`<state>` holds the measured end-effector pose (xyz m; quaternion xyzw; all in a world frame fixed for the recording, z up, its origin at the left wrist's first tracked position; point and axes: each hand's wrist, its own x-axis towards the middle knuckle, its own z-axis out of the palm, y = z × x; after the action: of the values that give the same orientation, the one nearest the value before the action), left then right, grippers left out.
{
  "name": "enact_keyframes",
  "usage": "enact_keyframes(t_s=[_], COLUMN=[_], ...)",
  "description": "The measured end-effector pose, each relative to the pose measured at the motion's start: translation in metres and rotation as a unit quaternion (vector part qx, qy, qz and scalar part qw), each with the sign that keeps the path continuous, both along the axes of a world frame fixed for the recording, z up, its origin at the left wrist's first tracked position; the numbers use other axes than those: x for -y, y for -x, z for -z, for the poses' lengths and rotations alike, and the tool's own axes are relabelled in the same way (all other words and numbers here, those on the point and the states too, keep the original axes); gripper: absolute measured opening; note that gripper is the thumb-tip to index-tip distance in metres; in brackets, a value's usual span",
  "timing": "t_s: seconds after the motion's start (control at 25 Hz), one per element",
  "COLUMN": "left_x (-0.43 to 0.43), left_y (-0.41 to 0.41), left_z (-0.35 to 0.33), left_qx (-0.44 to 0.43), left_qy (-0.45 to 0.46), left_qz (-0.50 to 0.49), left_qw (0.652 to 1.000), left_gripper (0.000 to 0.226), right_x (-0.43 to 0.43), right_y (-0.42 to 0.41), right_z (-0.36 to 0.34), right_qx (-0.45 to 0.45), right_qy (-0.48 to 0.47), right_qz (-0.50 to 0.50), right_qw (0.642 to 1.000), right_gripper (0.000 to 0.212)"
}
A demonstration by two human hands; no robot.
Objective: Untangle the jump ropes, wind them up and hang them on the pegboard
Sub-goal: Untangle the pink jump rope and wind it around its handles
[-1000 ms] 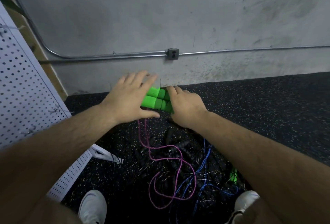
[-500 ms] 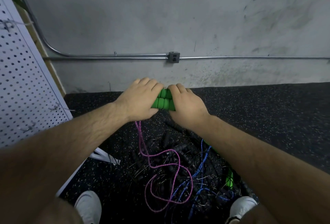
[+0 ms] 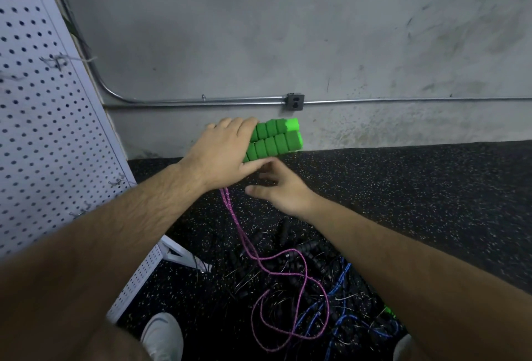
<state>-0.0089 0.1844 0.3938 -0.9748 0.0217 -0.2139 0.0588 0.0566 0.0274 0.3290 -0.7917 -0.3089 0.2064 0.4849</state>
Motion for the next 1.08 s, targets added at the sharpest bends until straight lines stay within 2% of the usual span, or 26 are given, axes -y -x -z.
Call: enact_keyframes(t_s=[0.08, 0.16, 0.24, 0.28, 0.44, 0.52, 0.68, 0.8, 0.92, 1.0, 1.08], left_x=[0.0, -0.002, -0.007, -0.011, -0.031, -0.039, -0.037, -0.026, -0.016, -0.008, 0.004], left_y=[0.004, 0.008, 0.013, 0.015, 0.02, 0.019, 0.016, 0.012, 0.009, 0.006, 0.005], left_z=[-0.002, -0.001, 0.001, 0.001, 0.002, 0.004, 0.007, 0.009, 0.012, 0.011, 0.011], left_qx=[0.003, -0.008, -0.014, -0.013, -0.014, -0.018, -0.034, -0.06, -0.1, -0.114, -0.111], left_qy=[0.033, 0.05, 0.055, 0.063, 0.073, 0.067, 0.078, 0.065, 0.027, -0.013, -0.068], left_qz=[0.015, 0.021, 0.012, 0.007, -0.022, -0.031, -0.017, 0.0, -0.001, 0.004, 0.008], left_qw=[0.999, 0.998, 0.998, 0.998, 0.997, 0.997, 0.996, 0.996, 0.995, 0.993, 0.991], left_gripper=[0.072, 0.062, 0.063, 0.066, 0.063, 0.065, 0.066, 0.072, 0.084, 0.088, 0.087], right_x=[-0.029, -0.053, -0.068, -0.069, -0.054, -0.038, -0.004, 0.01, 0.016, 0.019, 0.02], right_y=[0.012, 0.023, 0.028, 0.027, 0.012, -0.002, -0.022, -0.028, -0.023, -0.018, -0.01], right_z=[0.007, 0.013, 0.018, 0.02, 0.016, 0.009, -0.01, -0.021, -0.034, -0.041, -0.047], right_qx=[-0.033, -0.074, -0.105, -0.116, -0.056, -0.036, -0.068, -0.105, -0.214, -0.209, -0.155], right_qy=[-0.025, -0.072, -0.084, -0.081, 0.018, 0.053, 0.052, 0.003, -0.116, -0.138, -0.107], right_qz=[-0.065, -0.096, -0.088, -0.083, -0.073, -0.066, -0.048, -0.028, -0.006, 0.003, 0.038], right_qw=[0.997, 0.99, 0.987, 0.986, 0.996, 0.996, 0.995, 0.994, 0.97, 0.968, 0.981], right_gripper=[0.071, 0.044, 0.012, 0.011, 0.031, 0.028, 0.019, 0.011, 0.027, 0.042, 0.059])
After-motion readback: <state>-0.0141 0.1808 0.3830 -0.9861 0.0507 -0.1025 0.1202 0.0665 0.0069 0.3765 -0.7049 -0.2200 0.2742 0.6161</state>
